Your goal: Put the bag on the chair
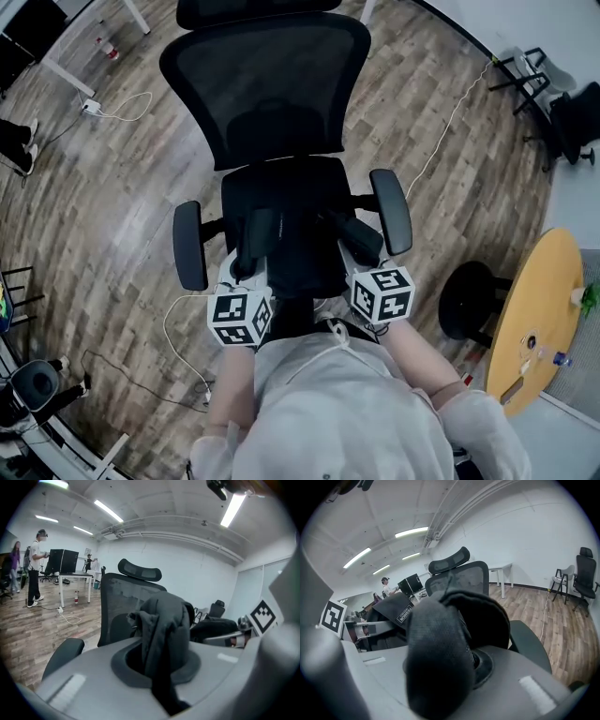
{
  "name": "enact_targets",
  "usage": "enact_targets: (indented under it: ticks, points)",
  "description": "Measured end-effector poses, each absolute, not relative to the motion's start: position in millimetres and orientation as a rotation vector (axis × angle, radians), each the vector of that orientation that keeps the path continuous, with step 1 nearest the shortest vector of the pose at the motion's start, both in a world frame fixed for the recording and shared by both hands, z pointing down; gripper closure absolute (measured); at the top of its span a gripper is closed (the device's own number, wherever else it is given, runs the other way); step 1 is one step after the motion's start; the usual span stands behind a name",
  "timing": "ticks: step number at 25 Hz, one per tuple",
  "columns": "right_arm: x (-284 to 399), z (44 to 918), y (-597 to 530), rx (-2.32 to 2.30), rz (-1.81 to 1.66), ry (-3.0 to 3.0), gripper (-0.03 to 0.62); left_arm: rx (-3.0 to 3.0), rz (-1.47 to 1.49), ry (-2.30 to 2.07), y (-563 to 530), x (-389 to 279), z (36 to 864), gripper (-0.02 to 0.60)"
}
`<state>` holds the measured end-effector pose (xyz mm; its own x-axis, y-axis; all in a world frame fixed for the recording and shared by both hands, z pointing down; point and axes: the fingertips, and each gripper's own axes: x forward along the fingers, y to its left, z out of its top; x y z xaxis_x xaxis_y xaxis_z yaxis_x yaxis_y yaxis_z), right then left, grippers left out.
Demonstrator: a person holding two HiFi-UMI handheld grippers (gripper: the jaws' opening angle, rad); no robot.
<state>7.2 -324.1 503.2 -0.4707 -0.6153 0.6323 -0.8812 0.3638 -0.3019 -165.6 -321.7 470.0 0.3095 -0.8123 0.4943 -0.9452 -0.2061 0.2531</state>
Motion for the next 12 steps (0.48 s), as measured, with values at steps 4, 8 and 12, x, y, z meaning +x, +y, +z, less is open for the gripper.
enact_targets:
  ticks: [4, 8, 12]
  points:
    - [-6, 531, -371, 1.320, 0.878, -2.184, 0.562, 2.059, 0.367, -1.516, -371, -181, 501, 0.549]
    - [-15, 566, -407, 1.324, 0.879, -2.154, 0.562, 2.042, 0.392, -1.472, -405, -191, 540, 0.549]
    - [-23, 601, -436, 1.317, 0.892, -2.131, 0.562, 2.013, 0.420, -1.438, -435, -202, 578, 0.549]
